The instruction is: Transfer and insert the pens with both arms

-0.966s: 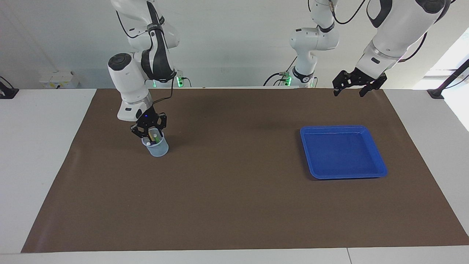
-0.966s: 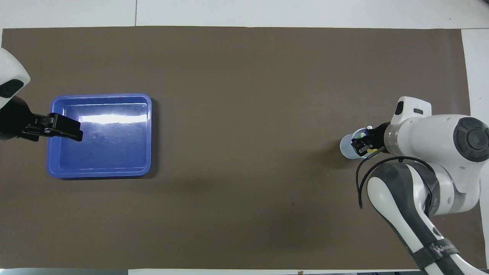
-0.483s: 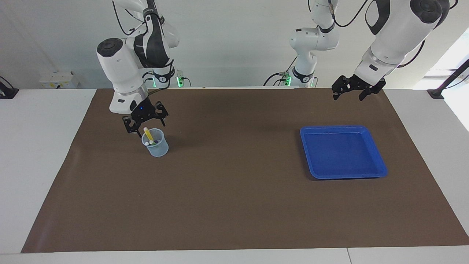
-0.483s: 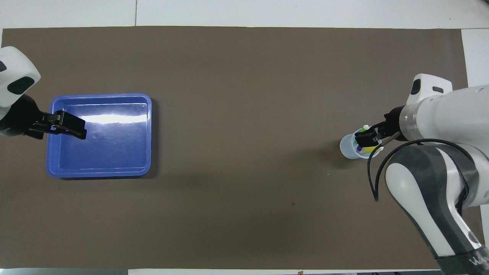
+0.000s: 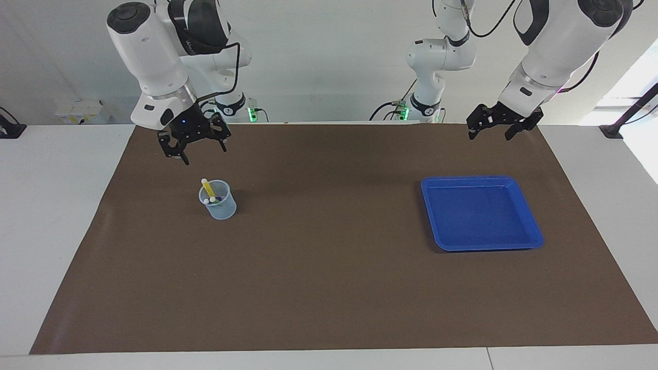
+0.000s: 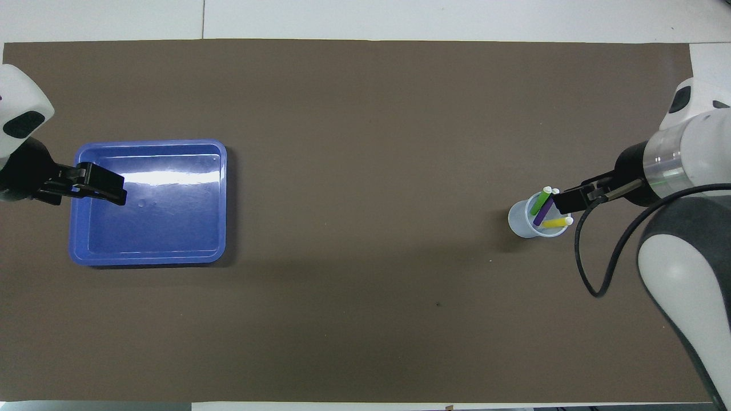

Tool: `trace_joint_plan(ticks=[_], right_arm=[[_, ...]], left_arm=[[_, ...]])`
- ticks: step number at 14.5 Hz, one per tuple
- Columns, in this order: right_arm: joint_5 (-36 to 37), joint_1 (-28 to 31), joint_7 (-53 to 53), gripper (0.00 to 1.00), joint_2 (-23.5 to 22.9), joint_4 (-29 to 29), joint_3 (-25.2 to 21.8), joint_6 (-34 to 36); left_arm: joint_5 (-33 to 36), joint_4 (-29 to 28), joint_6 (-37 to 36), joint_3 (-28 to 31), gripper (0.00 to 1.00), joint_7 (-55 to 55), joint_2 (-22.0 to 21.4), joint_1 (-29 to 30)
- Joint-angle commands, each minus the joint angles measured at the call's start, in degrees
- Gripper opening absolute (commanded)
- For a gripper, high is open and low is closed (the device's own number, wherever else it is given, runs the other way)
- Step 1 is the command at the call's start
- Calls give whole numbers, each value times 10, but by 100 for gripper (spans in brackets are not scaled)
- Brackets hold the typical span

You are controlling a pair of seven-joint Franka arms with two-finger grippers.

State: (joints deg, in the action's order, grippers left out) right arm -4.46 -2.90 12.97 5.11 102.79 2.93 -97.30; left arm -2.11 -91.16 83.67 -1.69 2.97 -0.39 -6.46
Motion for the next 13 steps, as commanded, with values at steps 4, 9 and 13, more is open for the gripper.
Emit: trace_joint_plan(ticks=[4,9,13], right_arm=[[31,33,-68,100,-22,-118,-1,144],[35,62,-80,100,-39,-148,-1,176],[36,39,-81,100,-28,-120,-21,168]], left_arm=[[5,-5,4,0,100,7,-9,0],[5,-6,6,0,100,7,-9,0],[4,-6,6,0,100,7,-9,0]])
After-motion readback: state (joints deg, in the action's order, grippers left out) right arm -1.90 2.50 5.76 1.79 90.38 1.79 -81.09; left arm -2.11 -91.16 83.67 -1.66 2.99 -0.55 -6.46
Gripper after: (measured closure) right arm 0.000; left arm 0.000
